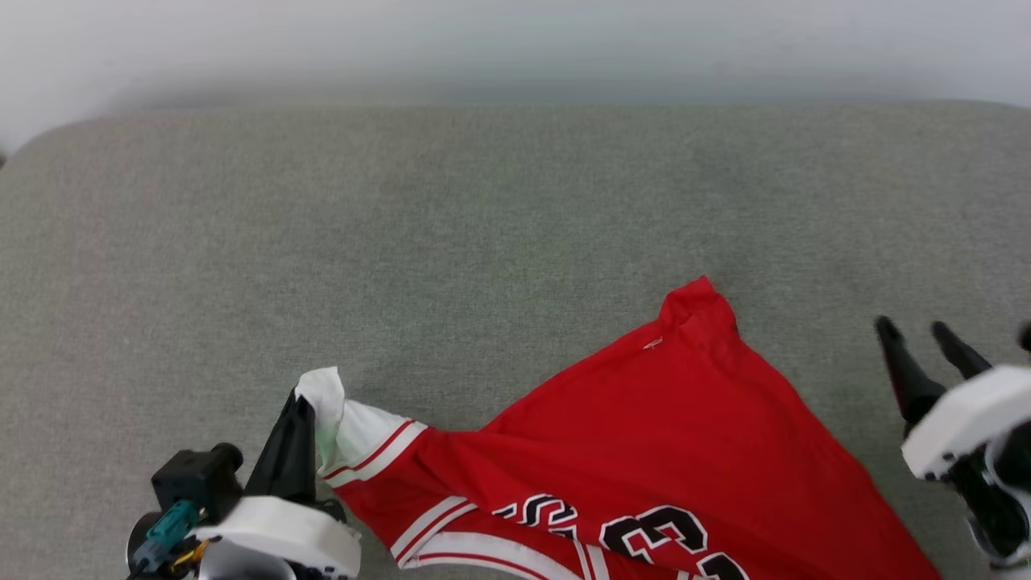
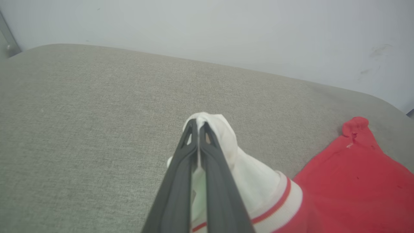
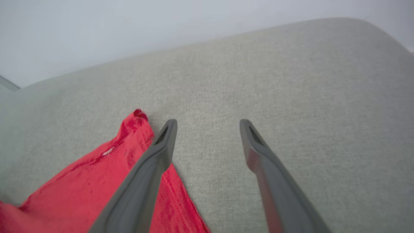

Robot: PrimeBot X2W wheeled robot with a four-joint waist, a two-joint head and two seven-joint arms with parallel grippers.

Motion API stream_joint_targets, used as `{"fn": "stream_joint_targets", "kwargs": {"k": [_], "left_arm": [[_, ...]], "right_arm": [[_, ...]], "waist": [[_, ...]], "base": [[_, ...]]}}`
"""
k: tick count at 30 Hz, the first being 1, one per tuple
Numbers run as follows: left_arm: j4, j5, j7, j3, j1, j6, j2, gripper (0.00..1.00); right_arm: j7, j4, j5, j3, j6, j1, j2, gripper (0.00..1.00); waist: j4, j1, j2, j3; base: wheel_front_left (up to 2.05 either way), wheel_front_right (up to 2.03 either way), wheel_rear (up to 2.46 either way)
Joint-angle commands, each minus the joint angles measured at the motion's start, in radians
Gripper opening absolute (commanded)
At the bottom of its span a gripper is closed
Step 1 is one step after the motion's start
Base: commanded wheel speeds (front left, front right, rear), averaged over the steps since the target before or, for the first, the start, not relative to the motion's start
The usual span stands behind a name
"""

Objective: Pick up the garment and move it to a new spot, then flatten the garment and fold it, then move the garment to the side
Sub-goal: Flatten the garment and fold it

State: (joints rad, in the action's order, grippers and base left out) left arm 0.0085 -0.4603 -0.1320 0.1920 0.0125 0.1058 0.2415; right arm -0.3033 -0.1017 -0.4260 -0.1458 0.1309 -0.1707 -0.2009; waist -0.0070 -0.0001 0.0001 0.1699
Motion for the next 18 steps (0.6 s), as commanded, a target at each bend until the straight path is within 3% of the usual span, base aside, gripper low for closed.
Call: {"fn": "stream_joint_targets", "kwargs": {"k": [1,10,18], "left_arm": [[-0.007,0.009,-0.002,0.004,-0.017,-0.001,-0.002,0.0],[-0.015,0.028,-0.028,0.06,-0.133,-0.027,-0.039,0.0],[0.018,0.032,-0.062,0.094,-0.205,-0.054,-0.07,0.0]], "right_arm": [[-0.035,-0.011,-0.006,0.015,0.0,-0.032,-0.019,1.0],[-0.5,-0.086,-0.078,0.229,0.0,-0.32,-0.143,1.0],[-0.627,-0.231,-0.098,0.379,0.0,-0.469,-0.166,1.0]], "waist": [[0.015,0.0001,-0.0001,0.023],[0.101,0.0001,-0.0001,0.145],[0.162,0.0001,-0.0001,0.223]], "base": [[0.0,0.0,0.0],[0.0,0.0,0.0],[0.0,0.0,0.0]]}}
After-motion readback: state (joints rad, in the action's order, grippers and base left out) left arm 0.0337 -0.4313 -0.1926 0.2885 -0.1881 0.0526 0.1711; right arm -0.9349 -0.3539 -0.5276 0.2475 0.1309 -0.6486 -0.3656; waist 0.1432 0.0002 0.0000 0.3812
